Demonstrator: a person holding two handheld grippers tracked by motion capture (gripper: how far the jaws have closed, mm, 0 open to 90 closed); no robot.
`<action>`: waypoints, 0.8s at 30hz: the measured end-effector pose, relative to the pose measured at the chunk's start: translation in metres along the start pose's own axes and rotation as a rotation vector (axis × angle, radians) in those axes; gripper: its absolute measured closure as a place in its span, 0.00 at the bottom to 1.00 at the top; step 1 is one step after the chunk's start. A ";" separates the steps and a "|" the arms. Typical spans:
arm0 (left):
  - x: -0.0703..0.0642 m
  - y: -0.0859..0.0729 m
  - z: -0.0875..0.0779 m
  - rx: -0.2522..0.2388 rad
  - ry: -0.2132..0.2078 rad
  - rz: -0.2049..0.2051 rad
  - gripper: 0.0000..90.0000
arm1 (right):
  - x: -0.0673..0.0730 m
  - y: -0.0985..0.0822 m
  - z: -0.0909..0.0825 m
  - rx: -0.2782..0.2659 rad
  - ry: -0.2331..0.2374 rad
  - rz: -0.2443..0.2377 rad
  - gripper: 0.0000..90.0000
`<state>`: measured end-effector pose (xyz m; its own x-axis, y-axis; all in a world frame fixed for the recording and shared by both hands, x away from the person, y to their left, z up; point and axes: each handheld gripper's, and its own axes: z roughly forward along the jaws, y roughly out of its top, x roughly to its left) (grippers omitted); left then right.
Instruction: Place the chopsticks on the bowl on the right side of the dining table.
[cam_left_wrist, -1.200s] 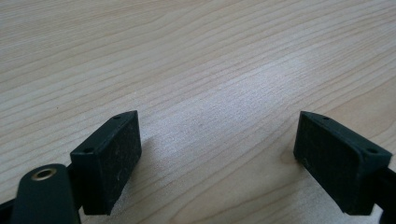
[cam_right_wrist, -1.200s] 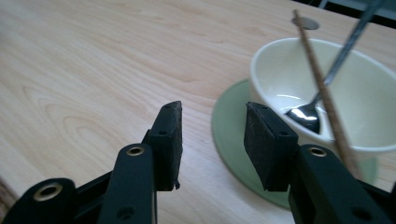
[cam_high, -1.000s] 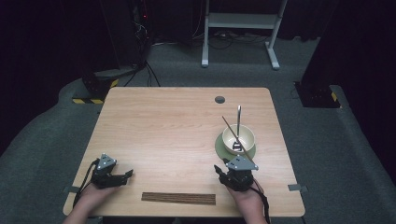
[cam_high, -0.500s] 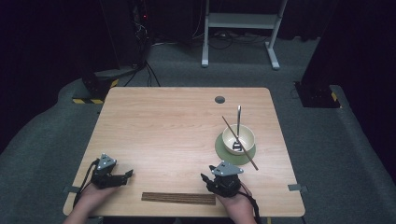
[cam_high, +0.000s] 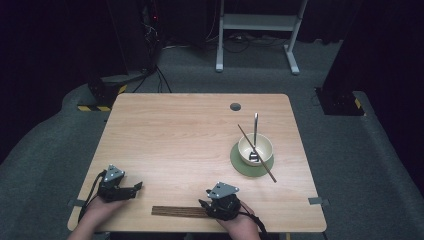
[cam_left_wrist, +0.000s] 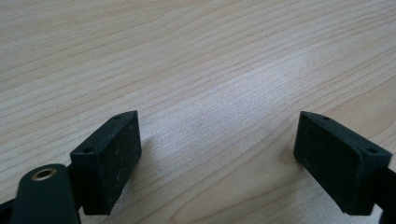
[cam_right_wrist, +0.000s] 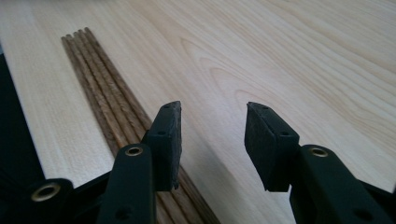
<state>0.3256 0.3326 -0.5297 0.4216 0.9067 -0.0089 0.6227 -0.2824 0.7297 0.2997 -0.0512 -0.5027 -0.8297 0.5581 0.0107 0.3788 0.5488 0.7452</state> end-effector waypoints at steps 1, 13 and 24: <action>0.000 0.000 0.000 0.000 0.000 0.000 0.17 | 0.002 0.000 0.001 0.004 0.009 0.000 0.63; 0.000 0.000 0.000 0.000 0.000 0.001 0.17 | 0.017 0.000 0.011 0.032 0.045 -0.055 0.72; 0.000 0.000 0.000 0.000 -0.002 0.002 0.17 | 0.014 -0.001 0.011 0.055 0.038 -0.050 0.86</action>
<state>0.3259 0.3327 -0.5297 0.4242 0.9055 -0.0084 0.6217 -0.2844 0.7298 0.2920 -0.0367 -0.5104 -0.8627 0.5057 0.0000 0.3574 0.6098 0.7074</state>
